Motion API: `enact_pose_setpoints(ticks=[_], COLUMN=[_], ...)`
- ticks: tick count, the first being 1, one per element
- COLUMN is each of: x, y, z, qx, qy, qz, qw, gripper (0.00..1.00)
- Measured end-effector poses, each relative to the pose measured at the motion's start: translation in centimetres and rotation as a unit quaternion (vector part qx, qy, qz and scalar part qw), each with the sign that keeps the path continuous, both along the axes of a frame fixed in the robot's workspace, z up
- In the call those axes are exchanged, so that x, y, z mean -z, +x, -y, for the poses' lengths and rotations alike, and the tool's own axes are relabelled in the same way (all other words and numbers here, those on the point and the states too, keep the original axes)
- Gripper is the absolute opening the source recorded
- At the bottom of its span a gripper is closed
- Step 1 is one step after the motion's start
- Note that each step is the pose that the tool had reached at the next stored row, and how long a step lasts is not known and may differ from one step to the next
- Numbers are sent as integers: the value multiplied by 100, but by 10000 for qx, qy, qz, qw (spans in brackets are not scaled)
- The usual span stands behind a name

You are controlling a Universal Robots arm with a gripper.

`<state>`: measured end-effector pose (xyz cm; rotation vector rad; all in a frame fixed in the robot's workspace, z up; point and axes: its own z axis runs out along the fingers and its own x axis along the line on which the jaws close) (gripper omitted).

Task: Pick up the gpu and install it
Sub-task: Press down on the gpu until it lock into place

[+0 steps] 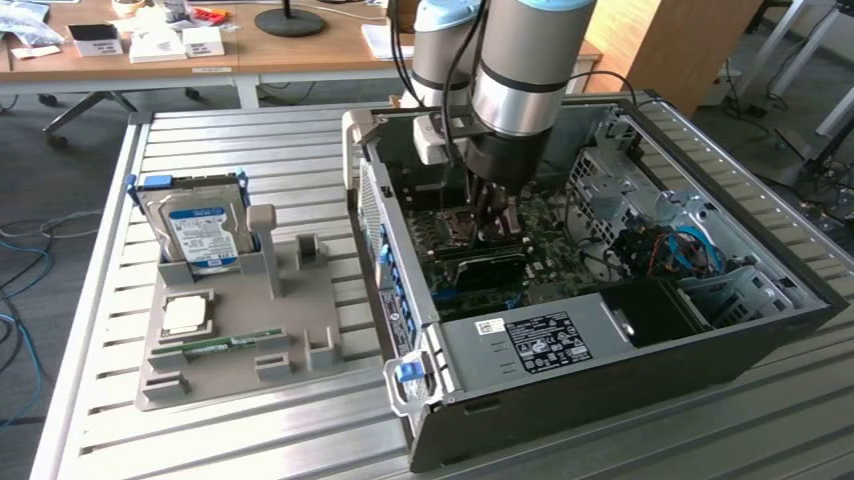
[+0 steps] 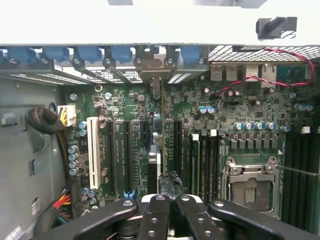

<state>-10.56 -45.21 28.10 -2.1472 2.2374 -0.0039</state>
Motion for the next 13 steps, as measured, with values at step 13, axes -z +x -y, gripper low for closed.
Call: enact_pose_setpoints(ticks=[13], x=[-196], y=[0], z=[0], qx=[0], qy=[1], qz=[0], qw=[10000], gripper=[11])
